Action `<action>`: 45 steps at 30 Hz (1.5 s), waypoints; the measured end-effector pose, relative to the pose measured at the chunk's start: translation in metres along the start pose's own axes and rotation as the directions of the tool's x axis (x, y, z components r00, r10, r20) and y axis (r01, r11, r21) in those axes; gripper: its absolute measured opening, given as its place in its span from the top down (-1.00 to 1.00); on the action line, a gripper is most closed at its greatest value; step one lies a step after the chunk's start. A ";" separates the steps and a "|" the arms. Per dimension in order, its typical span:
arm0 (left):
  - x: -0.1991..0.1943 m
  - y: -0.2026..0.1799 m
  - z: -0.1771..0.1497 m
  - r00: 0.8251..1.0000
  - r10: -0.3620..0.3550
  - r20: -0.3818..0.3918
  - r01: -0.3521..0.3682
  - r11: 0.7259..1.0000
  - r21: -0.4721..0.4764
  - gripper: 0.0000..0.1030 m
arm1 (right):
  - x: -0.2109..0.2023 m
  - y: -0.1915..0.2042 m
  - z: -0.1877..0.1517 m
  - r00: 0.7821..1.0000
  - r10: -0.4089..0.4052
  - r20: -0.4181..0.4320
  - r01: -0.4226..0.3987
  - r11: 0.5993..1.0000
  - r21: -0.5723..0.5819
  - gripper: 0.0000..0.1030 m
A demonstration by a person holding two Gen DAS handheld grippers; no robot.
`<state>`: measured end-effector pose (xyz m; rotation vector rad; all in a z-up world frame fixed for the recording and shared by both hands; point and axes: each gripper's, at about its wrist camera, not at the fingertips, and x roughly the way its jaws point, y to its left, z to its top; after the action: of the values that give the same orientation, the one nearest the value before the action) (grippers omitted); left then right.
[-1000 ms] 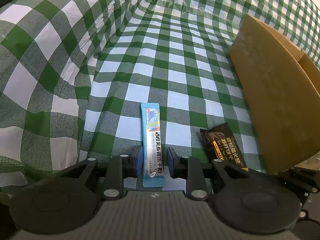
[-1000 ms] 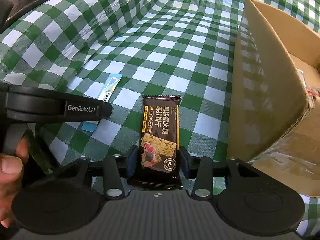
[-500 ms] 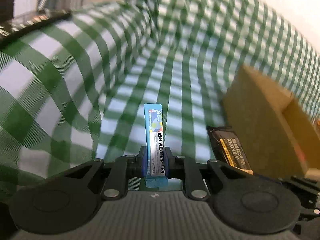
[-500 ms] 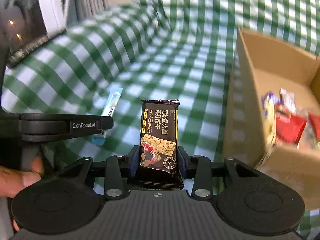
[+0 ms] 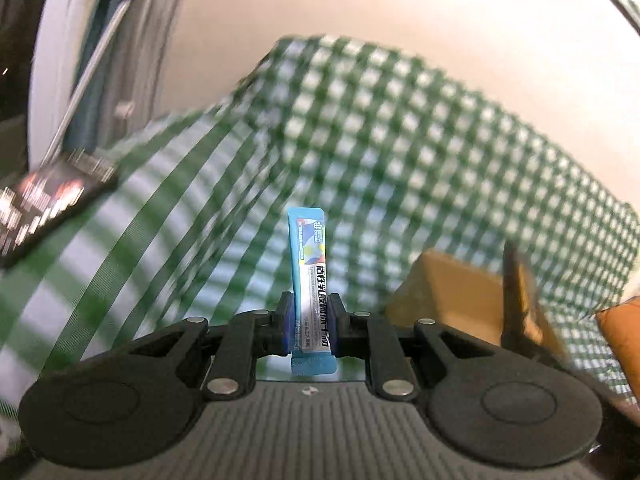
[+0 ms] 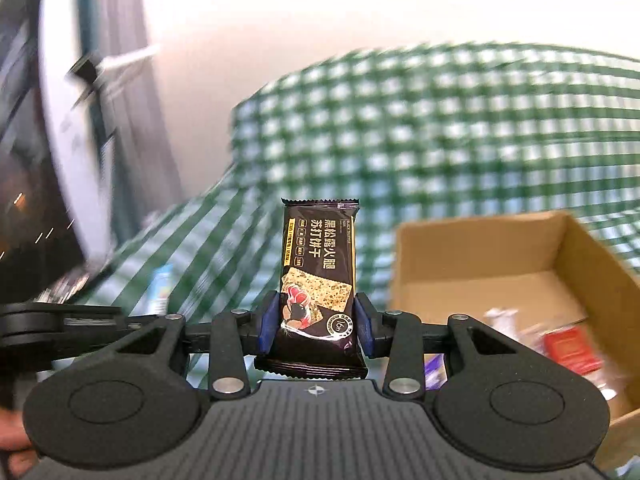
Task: Organize snacks
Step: 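Carry the blue stick pack with the left gripper while the right carries the dark biscuit bar over the box, then open both grippers to drop the blue stick pack and biscuit bar into the box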
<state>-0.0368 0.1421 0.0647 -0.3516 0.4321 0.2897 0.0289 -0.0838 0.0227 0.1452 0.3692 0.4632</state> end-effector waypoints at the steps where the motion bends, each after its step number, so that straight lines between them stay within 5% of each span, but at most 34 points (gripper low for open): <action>1: -0.002 -0.009 0.007 1.000 -0.015 0.017 0.015 1.000 0.011 0.65 | 0.002 -0.006 0.002 1.000 -0.026 0.014 0.026 0.999 0.023 0.18; 9: -0.003 -0.096 0.047 0.984 -0.158 0.077 0.151 0.984 0.092 0.65 | 0.006 -0.069 0.015 0.961 -0.259 0.092 0.236 0.949 0.207 0.18; 20: 0.027 -0.203 0.039 0.946 -0.325 0.024 0.312 0.924 0.221 0.65 | 0.007 -0.127 0.017 0.922 -0.382 0.061 0.344 0.881 0.327 0.18; 30: 0.050 -0.240 0.019 0.931 -0.365 -0.030 0.360 0.898 0.254 0.65 | -0.003 -0.147 0.017 0.910 -0.414 0.033 0.379 0.861 0.338 0.18; 45: 0.047 -0.239 0.018 0.931 -0.364 -0.038 0.360 0.895 0.263 0.65 | -0.007 -0.150 0.018 0.910 -0.413 0.035 0.379 0.862 0.336 0.18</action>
<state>0.0924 -0.0564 0.1224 -0.1608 0.3786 -0.1322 0.0913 -0.2206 0.0083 0.4029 0.3576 -0.0195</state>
